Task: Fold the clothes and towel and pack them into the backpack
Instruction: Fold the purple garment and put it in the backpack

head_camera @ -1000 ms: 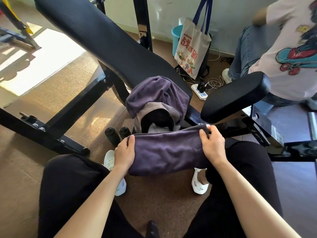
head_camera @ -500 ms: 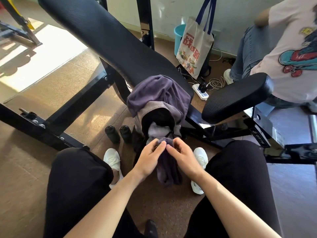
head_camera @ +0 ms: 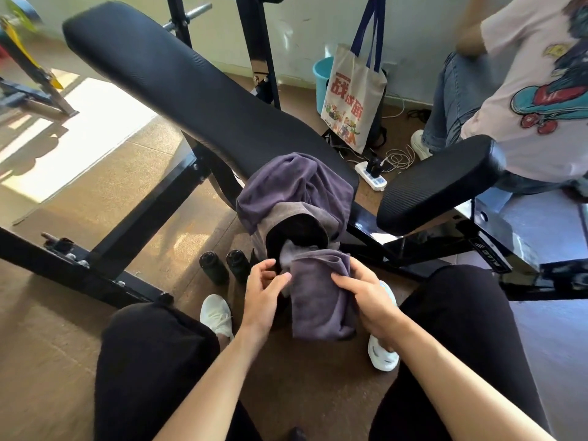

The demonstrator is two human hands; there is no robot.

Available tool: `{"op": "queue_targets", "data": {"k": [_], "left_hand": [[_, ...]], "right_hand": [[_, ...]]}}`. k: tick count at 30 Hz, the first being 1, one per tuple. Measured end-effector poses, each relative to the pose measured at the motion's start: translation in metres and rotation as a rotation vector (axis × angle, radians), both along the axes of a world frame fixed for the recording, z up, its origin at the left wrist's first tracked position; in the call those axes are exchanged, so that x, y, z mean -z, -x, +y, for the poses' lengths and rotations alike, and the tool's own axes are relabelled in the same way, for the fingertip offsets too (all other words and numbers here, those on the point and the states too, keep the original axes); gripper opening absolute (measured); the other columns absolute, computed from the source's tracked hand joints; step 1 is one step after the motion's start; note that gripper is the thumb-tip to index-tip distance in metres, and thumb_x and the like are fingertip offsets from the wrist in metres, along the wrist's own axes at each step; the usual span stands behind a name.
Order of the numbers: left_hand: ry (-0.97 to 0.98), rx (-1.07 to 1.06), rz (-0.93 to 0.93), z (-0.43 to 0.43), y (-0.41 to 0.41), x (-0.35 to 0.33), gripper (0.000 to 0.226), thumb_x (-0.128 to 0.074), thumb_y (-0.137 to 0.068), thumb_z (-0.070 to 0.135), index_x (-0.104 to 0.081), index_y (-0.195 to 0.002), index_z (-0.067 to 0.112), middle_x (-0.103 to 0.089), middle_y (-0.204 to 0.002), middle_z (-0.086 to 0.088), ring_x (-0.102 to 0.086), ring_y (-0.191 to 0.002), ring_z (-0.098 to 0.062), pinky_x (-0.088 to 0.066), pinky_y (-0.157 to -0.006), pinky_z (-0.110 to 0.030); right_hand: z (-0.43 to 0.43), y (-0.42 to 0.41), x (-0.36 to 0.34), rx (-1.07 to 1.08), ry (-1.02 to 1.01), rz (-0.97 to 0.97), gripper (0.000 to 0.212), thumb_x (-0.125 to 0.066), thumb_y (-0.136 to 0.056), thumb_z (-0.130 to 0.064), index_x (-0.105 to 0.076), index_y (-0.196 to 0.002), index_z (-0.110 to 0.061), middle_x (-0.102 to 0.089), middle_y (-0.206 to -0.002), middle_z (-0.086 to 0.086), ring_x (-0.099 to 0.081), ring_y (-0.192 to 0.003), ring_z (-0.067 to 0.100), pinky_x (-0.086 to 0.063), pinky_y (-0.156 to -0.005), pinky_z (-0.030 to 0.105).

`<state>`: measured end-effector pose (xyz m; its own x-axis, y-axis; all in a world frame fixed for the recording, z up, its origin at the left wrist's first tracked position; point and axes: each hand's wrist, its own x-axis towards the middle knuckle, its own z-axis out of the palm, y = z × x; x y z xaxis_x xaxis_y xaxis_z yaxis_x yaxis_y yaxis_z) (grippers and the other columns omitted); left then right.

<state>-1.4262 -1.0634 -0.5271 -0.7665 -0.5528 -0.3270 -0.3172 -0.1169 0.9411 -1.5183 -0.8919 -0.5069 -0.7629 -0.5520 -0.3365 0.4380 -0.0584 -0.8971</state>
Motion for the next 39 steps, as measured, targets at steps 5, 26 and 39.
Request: {"op": "queue_targets", "data": {"k": [5,26,39], "left_hand": [[-0.394,0.256,-0.219,0.01,-0.002,-0.014,0.036,-0.072,-0.086,0.053,-0.068,-0.108,0.025,-0.077,-0.1,0.01,-0.071,-0.092,-0.006,-0.046,-0.077,-0.02],[1.491,0.398,0.259,0.046,-0.013,0.028,0.042,-0.059,-0.094,0.013,-0.06,-0.136,0.012,-0.061,-0.115,-0.007,-0.062,-0.092,-0.025,-0.057,-0.066,-0.038],[1.192,0.249,0.497,0.029,-0.009,0.025,0.026,-0.079,-0.079,0.002,-0.076,-0.103,0.011,-0.066,-0.1,-0.002,-0.066,-0.091,-0.018,-0.056,-0.075,-0.031]], "right_hand": [[0.003,0.01,-0.002,0.074,0.038,-0.128,0.029,-0.055,-0.099,-0.006,-0.065,-0.126,-0.01,-0.072,-0.123,0.014,-0.066,-0.119,0.029,-0.05,-0.104,0.044],[0.0,0.004,0.0,0.078,-0.108,-0.471,0.056,-0.037,-0.102,-0.061,-0.069,-0.114,-0.017,-0.076,-0.111,0.011,-0.068,-0.11,0.029,-0.05,-0.101,0.051],[0.0,0.012,0.01,0.329,-0.018,-0.427,0.038,-0.064,-0.096,-0.036,-0.06,-0.127,-0.015,-0.072,-0.122,0.01,-0.069,-0.112,0.029,-0.057,-0.091,0.045]]}}
